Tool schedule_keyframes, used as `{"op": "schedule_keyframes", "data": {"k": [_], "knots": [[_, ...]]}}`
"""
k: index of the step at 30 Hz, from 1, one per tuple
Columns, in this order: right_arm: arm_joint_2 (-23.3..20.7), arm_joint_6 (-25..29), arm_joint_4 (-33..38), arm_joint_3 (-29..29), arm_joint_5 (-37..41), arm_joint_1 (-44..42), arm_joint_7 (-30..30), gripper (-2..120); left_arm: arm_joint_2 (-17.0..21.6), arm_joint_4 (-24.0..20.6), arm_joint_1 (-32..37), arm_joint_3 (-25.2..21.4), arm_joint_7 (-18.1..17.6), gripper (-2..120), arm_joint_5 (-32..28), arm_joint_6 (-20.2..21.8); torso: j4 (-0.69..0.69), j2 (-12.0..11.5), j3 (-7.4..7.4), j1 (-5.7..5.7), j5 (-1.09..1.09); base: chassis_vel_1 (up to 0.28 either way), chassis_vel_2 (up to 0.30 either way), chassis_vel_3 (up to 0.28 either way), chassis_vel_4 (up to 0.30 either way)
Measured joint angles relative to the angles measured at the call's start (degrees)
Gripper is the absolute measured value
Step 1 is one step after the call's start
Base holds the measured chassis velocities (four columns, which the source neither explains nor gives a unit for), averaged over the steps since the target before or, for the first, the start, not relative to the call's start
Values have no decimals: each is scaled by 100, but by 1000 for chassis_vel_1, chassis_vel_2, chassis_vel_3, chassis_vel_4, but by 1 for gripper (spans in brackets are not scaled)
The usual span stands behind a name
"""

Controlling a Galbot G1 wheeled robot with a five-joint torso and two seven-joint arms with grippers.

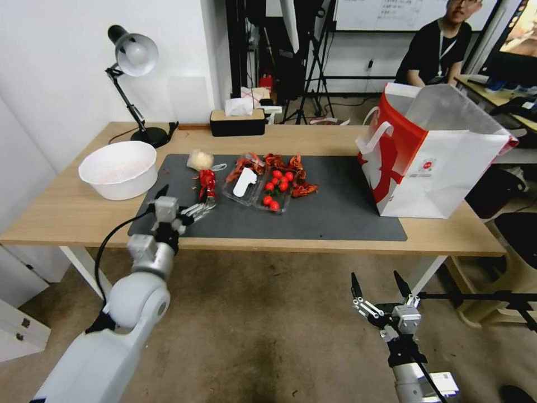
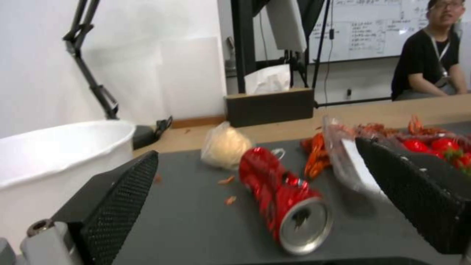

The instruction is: Pick up the trash from the table and place it into the takeout bag.

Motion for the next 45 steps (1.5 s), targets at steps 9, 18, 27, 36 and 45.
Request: {"op": "schedule_keyframes", "data": {"k": [9,18,27,36,45], "knots": [[52,80,17,-62,-153,-20,3,100,328,-818,1587,-1088,-136,100,301,-281,-1,-1,0,1,-5,0,0,0,0],[22,82,-36,-146,-161,64,4,100,273,-1386,3539,-2134,213,100,972,-689,-2,0,-1,0,-3,0,0,0,0],[-36,56,-26,-174,-151,101,1,100,-51,-1868,4659,-2769,301,100,1274,-852,-4,0,0,0,1,0,0,0,0],[-54,49,-17,-170,-138,106,0,100,-114,-1881,4764,-2826,376,100,1290,-944,-3,0,0,0,1,0,0,0,0],[22,-5,5,-167,-162,91,-5,100,-170,-1874,4722,-2784,391,100,1268,-922,-3,0,0,1,1,0,0,0,0]]}}
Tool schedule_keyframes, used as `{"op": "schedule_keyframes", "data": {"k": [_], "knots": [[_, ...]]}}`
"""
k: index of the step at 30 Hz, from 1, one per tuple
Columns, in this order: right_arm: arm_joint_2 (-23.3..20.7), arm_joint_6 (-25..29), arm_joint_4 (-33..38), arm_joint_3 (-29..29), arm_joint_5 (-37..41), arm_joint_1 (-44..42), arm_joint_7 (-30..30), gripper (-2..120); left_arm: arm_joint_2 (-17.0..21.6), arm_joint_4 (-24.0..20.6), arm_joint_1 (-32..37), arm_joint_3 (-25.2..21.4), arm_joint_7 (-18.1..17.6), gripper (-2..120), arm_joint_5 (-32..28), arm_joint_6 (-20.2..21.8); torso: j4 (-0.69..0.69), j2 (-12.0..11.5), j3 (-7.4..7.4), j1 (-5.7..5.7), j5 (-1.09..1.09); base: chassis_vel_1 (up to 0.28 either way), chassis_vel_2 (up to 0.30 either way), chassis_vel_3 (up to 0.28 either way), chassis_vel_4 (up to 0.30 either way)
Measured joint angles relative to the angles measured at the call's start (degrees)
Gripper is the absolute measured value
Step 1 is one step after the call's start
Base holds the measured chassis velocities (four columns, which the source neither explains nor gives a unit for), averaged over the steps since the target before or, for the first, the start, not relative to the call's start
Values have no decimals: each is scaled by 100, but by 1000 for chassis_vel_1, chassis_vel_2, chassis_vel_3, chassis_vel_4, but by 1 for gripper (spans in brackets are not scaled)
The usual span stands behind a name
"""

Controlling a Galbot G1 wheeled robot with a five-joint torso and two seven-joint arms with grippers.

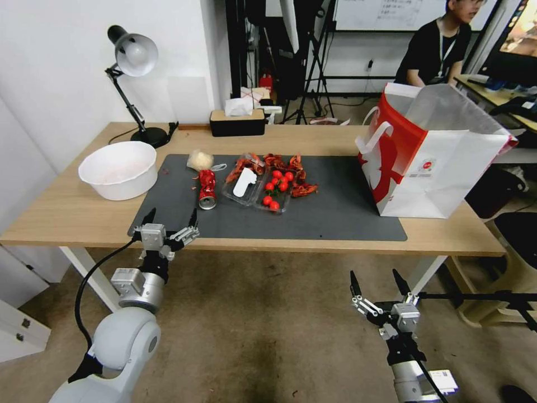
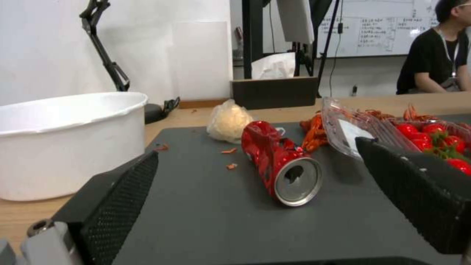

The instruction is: Pick up the trash from the table and place it into the takeout bag.

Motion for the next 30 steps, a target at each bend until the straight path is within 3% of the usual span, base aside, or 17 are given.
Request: {"op": "schedule_keyframes", "data": {"k": [14,24,30], "knots": [[72,-22,77,-27,-40,20,-2,100,-25,285,-419,221,-29,100,-44,105,0,-1,0,0,0,0,0,0,0],[67,-57,102,9,-52,11,10,100,34,1057,-1619,912,-529,100,-453,514,-1,-1,0,0,0,0,0,0,0],[70,-57,93,68,-61,-33,16,100,-5,1252,-1921,1115,-698,100,-597,728,-1,-1,0,0,0,0,0,0,0]]}}
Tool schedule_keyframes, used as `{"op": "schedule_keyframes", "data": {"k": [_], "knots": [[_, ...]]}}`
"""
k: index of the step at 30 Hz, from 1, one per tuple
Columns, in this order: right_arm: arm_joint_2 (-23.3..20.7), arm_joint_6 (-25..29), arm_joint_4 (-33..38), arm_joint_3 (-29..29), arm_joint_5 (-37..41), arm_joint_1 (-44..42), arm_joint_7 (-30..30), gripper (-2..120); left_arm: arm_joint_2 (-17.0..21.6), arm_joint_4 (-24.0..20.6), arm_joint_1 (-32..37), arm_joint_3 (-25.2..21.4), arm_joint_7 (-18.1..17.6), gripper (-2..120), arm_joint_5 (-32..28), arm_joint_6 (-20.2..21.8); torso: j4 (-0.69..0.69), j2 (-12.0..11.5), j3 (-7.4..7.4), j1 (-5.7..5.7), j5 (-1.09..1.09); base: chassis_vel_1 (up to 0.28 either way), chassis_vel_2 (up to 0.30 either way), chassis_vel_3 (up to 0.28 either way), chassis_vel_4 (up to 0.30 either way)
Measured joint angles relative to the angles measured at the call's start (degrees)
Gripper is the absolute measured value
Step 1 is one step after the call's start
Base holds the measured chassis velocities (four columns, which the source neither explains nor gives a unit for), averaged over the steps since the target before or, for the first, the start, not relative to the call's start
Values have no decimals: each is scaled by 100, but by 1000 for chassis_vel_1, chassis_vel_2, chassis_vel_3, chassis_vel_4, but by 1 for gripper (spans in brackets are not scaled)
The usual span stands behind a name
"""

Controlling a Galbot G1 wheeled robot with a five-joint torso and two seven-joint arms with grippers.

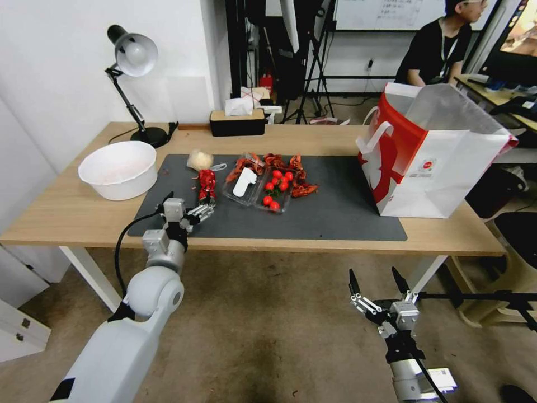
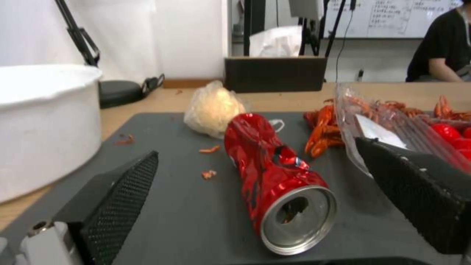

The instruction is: Pick up the trash from the table and place it into the takeout bag.

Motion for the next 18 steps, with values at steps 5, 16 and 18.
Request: {"op": "schedule_keyframes", "data": {"k": [5,16,18], "knots": [[17,8,-34,17,-4,-23,4,100,-60,278,-249,134,-127,100,-48,124,0,0,0,0,0,0,0,0,0],[72,20,-117,11,-21,-6,5,100,-111,708,-499,215,-155,100,-33,147,1,1,0,0,0,0,0,0,0],[73,24,-130,11,-22,-5,5,100,-122,731,-499,219,-159,100,-19,159,1,2,0,0,0,0,0,0,0]]}}
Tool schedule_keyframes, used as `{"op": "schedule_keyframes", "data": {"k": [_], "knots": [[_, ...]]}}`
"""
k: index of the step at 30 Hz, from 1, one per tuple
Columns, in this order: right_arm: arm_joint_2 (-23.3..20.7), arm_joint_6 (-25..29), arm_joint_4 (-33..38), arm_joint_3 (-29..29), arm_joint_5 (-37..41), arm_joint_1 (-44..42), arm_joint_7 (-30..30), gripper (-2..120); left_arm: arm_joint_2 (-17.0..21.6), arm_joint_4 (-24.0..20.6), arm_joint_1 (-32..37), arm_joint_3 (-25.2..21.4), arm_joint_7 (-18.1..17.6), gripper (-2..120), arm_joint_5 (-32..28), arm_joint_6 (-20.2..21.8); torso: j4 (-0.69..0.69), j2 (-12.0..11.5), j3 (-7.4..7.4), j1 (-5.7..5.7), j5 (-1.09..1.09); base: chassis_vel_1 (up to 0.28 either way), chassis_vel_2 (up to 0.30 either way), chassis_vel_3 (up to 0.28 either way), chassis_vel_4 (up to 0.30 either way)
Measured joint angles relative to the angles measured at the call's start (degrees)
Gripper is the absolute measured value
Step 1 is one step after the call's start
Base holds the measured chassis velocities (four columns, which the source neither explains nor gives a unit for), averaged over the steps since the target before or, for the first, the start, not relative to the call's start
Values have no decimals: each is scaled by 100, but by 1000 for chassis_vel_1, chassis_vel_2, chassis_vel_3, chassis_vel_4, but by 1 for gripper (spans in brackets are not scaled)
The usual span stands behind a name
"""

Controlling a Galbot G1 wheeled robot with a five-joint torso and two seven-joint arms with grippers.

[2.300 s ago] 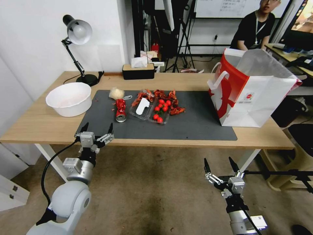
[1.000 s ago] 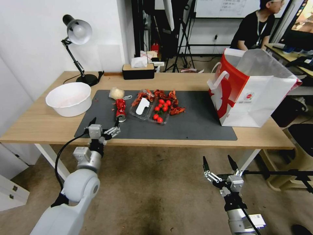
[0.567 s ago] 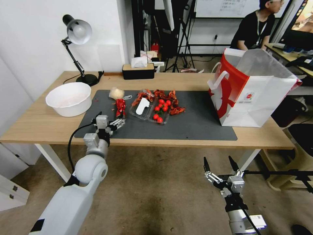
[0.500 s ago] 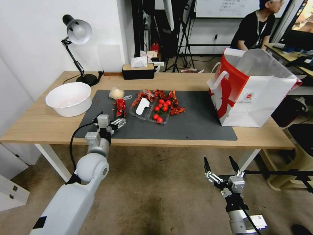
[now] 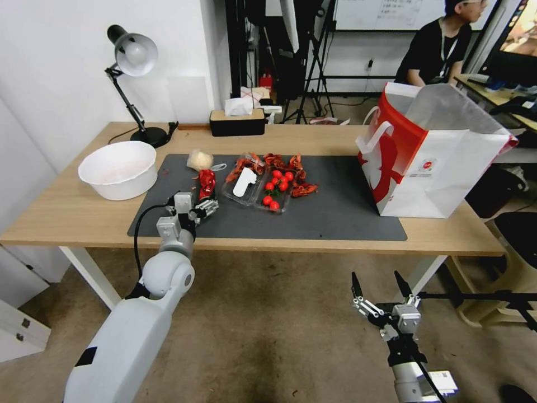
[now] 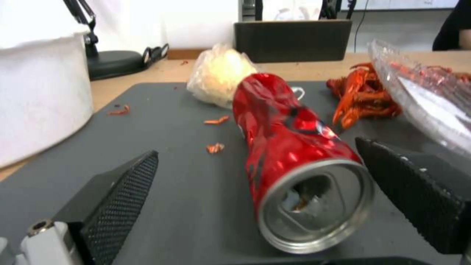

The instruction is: Pick up the trash from the table and place it into the takeout bag.

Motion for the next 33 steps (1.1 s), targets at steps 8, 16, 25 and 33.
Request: {"op": "schedule_keyframes", "data": {"k": [8,16,25,33], "knots": [[21,14,-35,0,-6,2,0,100,-42,48,-56,5,-47,100,88,123,-1,0,0,0,0,0,0,0,0],[29,14,-6,-6,-16,0,2,100,-31,78,-68,-18,-58,81,93,158,0,0,0,0,0,0,0,0,0],[28,14,18,4,-16,-12,7,100,-36,117,-28,-21,-51,51,91,171,0,0,-1,-1,1,0,0,0,0],[23,13,33,2,-16,-22,9,100,-5,273,-97,2,234,51,11,-497,-1,0,-1,-1,0,0,0,0,0]]}}
